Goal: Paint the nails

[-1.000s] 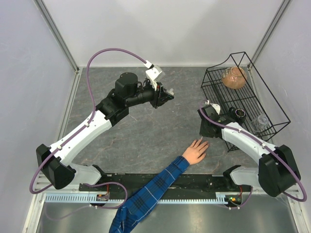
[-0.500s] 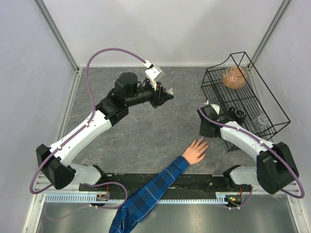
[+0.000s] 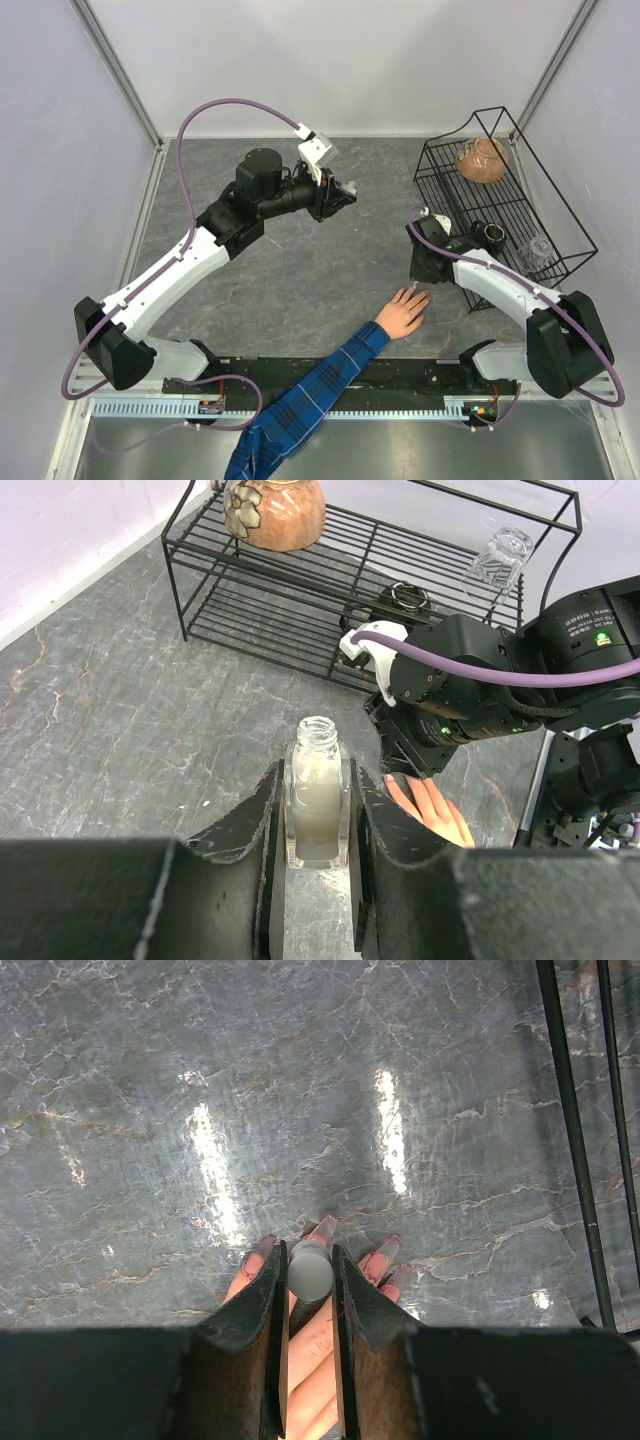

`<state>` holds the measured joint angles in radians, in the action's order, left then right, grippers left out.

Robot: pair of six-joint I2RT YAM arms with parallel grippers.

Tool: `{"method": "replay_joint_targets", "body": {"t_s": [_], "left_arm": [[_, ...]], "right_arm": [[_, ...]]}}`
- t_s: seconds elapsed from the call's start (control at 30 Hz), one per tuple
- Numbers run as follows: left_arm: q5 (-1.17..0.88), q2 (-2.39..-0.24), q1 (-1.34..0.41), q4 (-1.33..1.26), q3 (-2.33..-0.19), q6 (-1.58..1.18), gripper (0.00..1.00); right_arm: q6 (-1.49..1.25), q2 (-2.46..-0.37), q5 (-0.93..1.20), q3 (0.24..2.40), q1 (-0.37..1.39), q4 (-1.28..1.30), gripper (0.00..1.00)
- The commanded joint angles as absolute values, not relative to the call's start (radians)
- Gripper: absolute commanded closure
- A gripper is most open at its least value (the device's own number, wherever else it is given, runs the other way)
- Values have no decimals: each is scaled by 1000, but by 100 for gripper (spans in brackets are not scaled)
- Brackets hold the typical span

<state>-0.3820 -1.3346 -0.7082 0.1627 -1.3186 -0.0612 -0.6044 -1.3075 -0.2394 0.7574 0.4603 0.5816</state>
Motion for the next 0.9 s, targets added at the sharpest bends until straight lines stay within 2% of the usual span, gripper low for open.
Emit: {"method": "replay_joint_targets", "body": {"t_s": [0.0,0.87], "left_arm": [[-373,-1344,-704,130,-1364,-25,98],[-374,-1370,-698,130,-1393,-21,98]], "right_arm": [[-601,-1316,-242,778,449,571,100],[-558,-1353,-224,804,408,537,100]]}}
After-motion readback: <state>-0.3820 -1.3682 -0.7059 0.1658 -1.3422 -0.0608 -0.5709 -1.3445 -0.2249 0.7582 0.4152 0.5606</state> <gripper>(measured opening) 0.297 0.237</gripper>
